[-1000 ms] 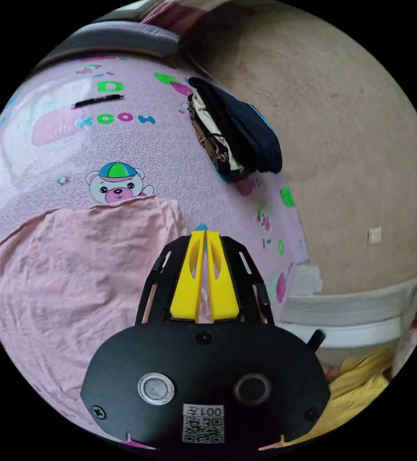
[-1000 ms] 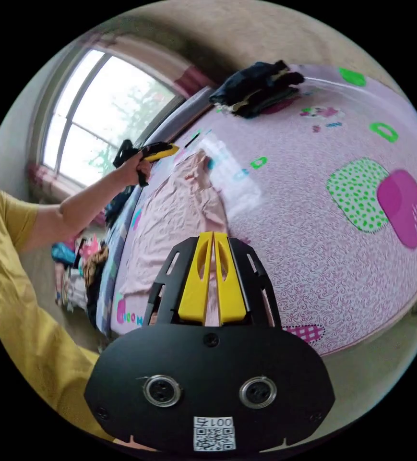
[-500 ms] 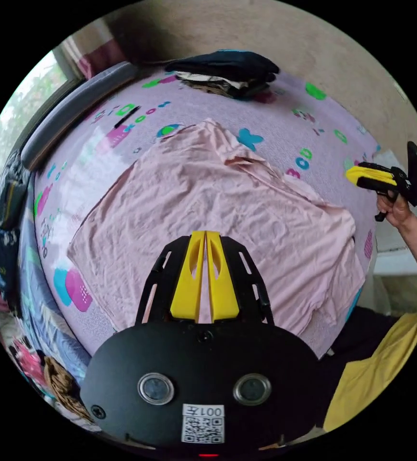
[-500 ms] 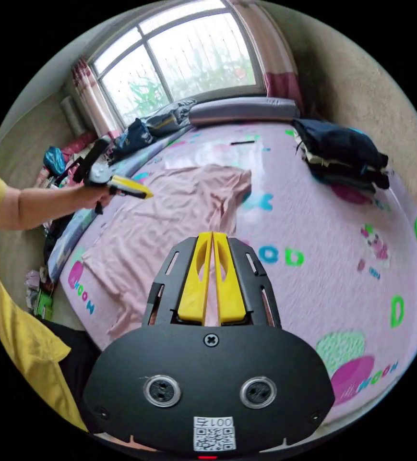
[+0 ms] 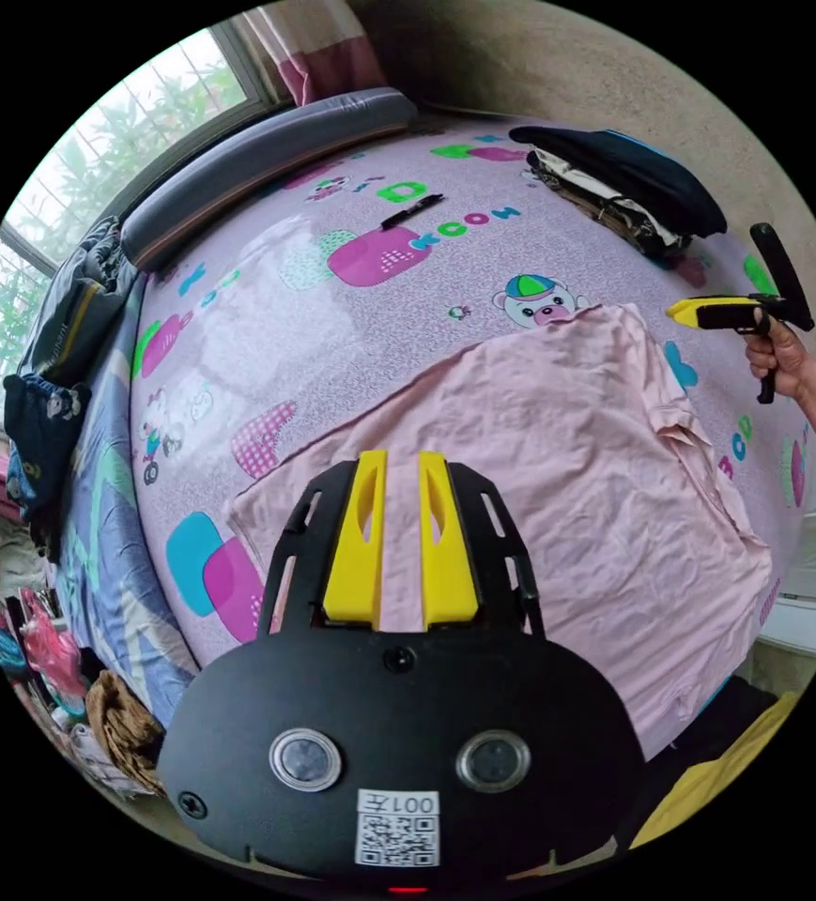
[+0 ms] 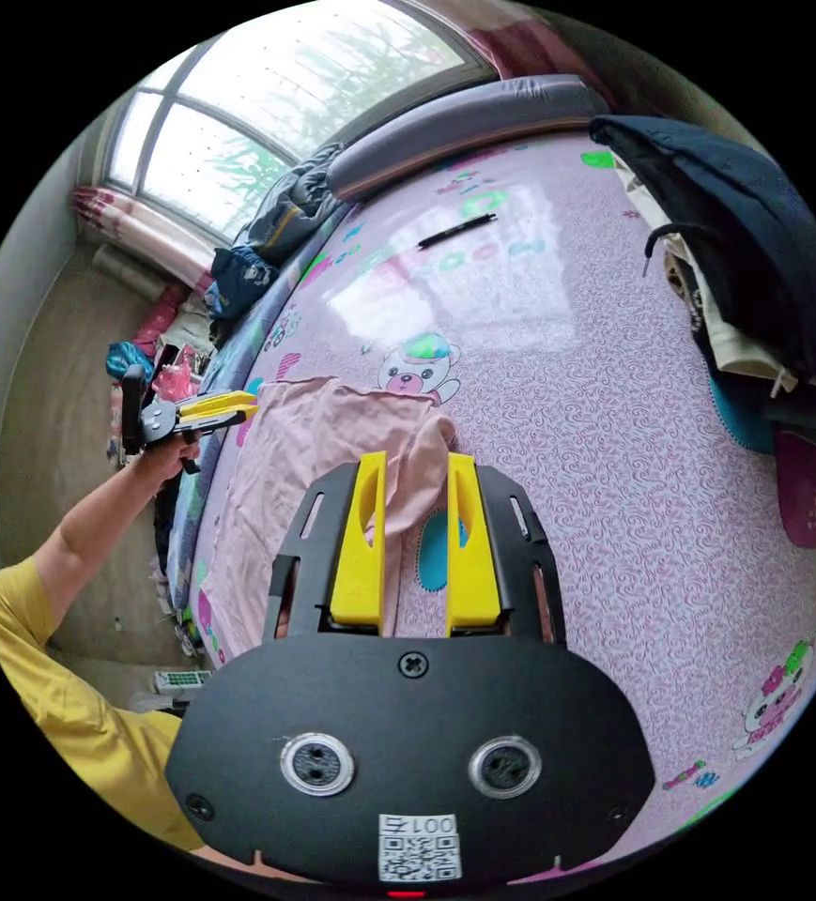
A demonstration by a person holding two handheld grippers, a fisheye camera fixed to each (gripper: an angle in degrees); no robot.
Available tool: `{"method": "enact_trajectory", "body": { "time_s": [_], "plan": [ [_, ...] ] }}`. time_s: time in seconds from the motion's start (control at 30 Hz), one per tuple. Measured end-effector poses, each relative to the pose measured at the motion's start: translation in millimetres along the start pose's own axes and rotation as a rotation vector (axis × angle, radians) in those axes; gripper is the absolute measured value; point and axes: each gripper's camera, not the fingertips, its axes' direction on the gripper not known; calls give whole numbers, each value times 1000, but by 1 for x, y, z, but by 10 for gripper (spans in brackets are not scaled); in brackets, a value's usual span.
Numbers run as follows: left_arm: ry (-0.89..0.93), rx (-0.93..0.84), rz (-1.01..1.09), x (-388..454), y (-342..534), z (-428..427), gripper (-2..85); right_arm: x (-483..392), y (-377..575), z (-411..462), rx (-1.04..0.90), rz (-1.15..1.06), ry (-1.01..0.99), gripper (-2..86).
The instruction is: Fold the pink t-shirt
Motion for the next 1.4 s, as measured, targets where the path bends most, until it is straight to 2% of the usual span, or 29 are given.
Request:
{"method": "enact_trajectory", "body": {
  "time_s": [0.17,0.3,0.47,0.53,0.7,0.77,0.8,0.87,0.97,1.03,1.1,1.2,1.27,1.4],
  "plan": [
    [-60,-14,146,-20,-19,7,80,7,-50,48,-37,87,12,98],
    [-9,-49,238,-35,-32,20,80,1,-76,82,-76,114,27,90],
    [3,-137,286,-51,-44,38,65,-13,-96,129,-176,168,145,28],
    [59,-121,292,-59,-45,35,13,-26,-97,134,-156,133,136,19],
    [104,-50,414,-66,-27,5,-15,-99,-63,120,-14,-111,-61,9],
    [151,12,434,-72,-9,-19,-16,-147,-21,123,-67,-315,-107,9],
    [181,48,441,-76,7,-35,-16,-155,-9,127,-102,-345,-105,9],
    [224,60,465,-80,33,-55,-16,-178,38,152,-281,-448,-63,11],
    [246,1,520,-76,76,-63,-16,-181,88,196,-488,-455,22,16],
    [251,-75,539,-70,98,-53,-16,-177,103,212,-548,-406,27,24],
    [243,-91,537,-69,107,-50,-16,-175,108,212,-544,-361,7,40],
    [249,-88,523,-72,108,-51,-16,-182,100,190,-414,-311,-23,71],
    [251,-83,517,-75,105,-54,-16,-205,90,181,-322,-343,47,87],
    [243,-71,499,-82,100,-62,-16,-252,88,206,-275,-415,203,95]
  ]
}}
